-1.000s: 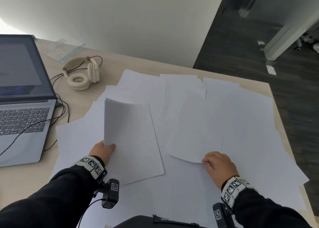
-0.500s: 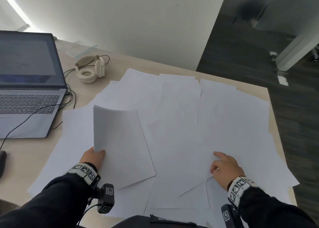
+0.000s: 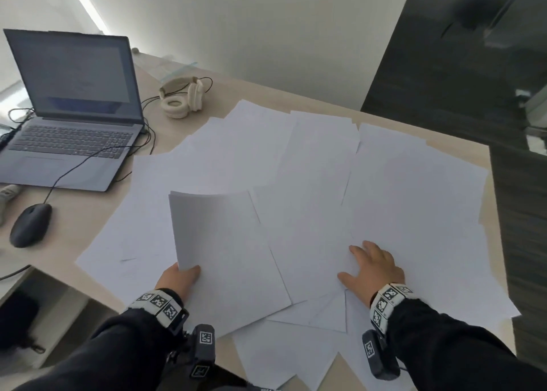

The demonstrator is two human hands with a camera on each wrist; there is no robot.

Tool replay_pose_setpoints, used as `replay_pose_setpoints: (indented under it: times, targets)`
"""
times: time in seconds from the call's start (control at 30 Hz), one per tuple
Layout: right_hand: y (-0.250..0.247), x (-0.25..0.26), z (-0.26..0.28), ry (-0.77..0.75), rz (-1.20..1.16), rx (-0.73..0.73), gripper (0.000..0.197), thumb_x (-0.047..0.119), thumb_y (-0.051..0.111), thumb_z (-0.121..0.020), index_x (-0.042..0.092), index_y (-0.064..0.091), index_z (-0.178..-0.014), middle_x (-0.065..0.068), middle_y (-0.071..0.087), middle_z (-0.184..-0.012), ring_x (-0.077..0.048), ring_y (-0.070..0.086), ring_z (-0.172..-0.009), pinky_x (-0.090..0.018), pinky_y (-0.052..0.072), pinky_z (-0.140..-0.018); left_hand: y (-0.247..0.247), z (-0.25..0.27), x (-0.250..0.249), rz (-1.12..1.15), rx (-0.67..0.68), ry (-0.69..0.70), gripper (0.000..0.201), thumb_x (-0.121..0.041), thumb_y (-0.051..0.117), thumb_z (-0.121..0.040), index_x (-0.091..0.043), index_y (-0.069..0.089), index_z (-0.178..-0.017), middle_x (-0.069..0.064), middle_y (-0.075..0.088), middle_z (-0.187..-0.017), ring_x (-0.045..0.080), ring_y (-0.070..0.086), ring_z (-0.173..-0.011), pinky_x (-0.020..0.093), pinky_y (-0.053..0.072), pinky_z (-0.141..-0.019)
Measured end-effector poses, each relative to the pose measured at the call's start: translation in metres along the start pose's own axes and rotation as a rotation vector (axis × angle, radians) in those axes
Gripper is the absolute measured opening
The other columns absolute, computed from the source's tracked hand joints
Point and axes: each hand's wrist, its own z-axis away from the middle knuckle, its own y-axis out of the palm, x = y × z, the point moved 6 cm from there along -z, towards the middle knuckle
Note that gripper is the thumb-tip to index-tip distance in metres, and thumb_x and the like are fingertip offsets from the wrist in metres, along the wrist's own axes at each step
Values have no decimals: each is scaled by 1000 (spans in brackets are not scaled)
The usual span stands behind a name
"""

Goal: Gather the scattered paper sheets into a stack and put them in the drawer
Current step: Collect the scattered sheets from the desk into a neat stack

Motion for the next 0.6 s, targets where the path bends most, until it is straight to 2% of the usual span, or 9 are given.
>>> replay_pose_setpoints:
  times: [0.13,0.2,0.27,0.33,0.37,0.43,0.47,0.57,0.6]
  targets:
    - [8,14,16,-163,-4,-20,57,66,42,-84,44,42,-136,14,30,-147,-15,31,-134,-38,36,-105,11,13,2,59,11,-33,11,-17,61,-92,-9,64,-99,3,65,-78,31,65,-82,42,52,-88]
    - [7,17,20,-223,-53,-14,47,60,44,-87,41,50,-130,16,39,-139,-13,38,-128,-36,37,-103,14,18,-4,91,2,-22,5,-15,61,-92,-11,63,-93,3,65,-76,31,65,-80,41,52,-85]
    - [0,15,19,-214,-111,-38,43,55,45,-89,39,52,-128,16,43,-137,-12,41,-125,-34,39,-101,16,21,-12,138,9,-10,5,-12,61,-92,-12,63,-88,4,65,-75,29,63,-77,38,50,-80]
    - [-8,7,15,-135,-176,-79,46,53,48,-89,38,49,-132,14,39,-143,-14,37,-130,-36,39,-103,19,21,-18,168,32,-5,4,-15,66,-87,-11,65,-86,6,67,-78,32,66,-82,42,52,-85]
    - [-9,2,12,-82,-199,-73,51,54,49,-88,38,44,-136,12,33,-149,-16,33,-135,-38,38,-106,21,19,-20,182,52,-6,10,-20,70,-80,-12,65,-84,9,69,-80,35,67,-85,46,53,-89]
    - [-6,-5,9,-4,-203,-10,64,58,47,-87,38,31,-146,11,19,-158,-19,21,-144,-42,33,-111,27,9,-18,234,95,-19,25,-29,68,-64,-13,67,-84,14,72,-85,38,69,-87,53,53,-90]
    - [-4,-5,8,3,-191,17,67,60,46,-87,39,27,-148,11,16,-160,-18,18,-145,-43,32,-113,31,9,-20,248,119,-26,26,-28,69,-63,-13,68,-85,16,73,-87,39,69,-86,55,54,-90]
    - [-3,3,8,-37,-216,-1,63,56,48,-89,37,30,-147,11,24,-157,-18,24,-143,-40,32,-112,39,18,-32,256,156,-29,2,-11,68,-85,-9,67,-85,18,71,-83,38,68,-81,54,54,-89]
    - [-3,6,7,-46,-274,-16,61,52,50,-90,35,33,-146,9,30,-154,-19,29,-140,-38,32,-112,42,17,-33,260,164,-37,5,-7,65,-89,-8,67,-85,19,71,-81,38,68,-80,54,54,-89]
